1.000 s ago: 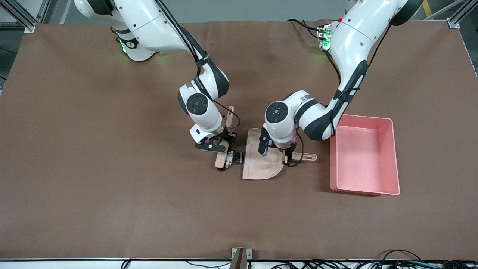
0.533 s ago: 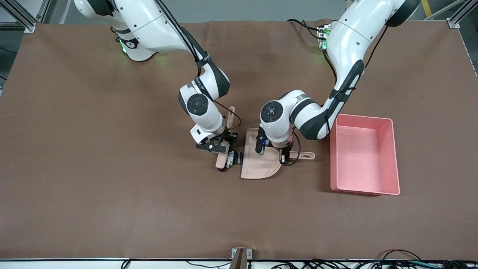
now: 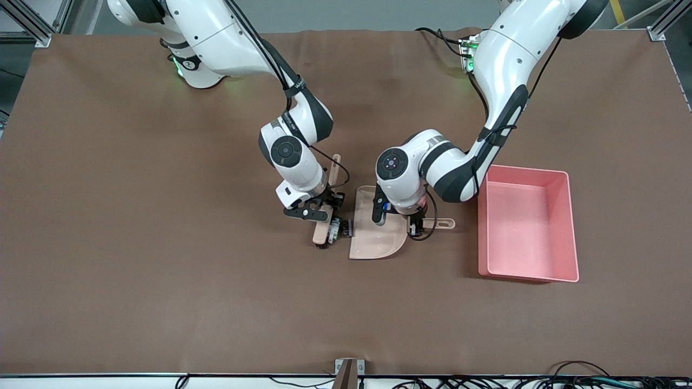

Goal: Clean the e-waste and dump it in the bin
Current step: 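Sweep the switch and capacitor into the dustpan with the right gripper's brush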

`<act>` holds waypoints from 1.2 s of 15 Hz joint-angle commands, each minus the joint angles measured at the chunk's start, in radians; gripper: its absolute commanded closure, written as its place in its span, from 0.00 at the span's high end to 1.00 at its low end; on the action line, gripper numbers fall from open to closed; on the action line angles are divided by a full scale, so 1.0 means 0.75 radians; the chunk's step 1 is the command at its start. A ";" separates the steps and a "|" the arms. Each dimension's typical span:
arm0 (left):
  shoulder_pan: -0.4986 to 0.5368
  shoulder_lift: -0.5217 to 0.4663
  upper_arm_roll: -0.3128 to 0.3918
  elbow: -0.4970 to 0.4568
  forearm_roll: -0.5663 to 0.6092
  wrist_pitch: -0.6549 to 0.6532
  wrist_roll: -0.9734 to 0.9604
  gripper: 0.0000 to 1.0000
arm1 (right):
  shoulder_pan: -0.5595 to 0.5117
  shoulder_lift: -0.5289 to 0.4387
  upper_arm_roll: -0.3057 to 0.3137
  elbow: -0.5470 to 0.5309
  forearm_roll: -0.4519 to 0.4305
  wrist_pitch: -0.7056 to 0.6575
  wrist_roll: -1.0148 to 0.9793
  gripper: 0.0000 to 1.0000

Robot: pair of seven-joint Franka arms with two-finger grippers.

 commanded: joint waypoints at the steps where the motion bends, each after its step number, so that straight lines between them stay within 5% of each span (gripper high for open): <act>1: -0.012 0.017 0.000 0.036 0.003 -0.032 -0.001 0.38 | 0.010 0.011 0.021 0.033 0.085 0.006 0.015 0.00; 18: -0.012 0.027 0.000 0.036 0.003 -0.032 -0.013 0.37 | 0.112 0.075 0.027 0.158 0.206 0.030 0.023 0.00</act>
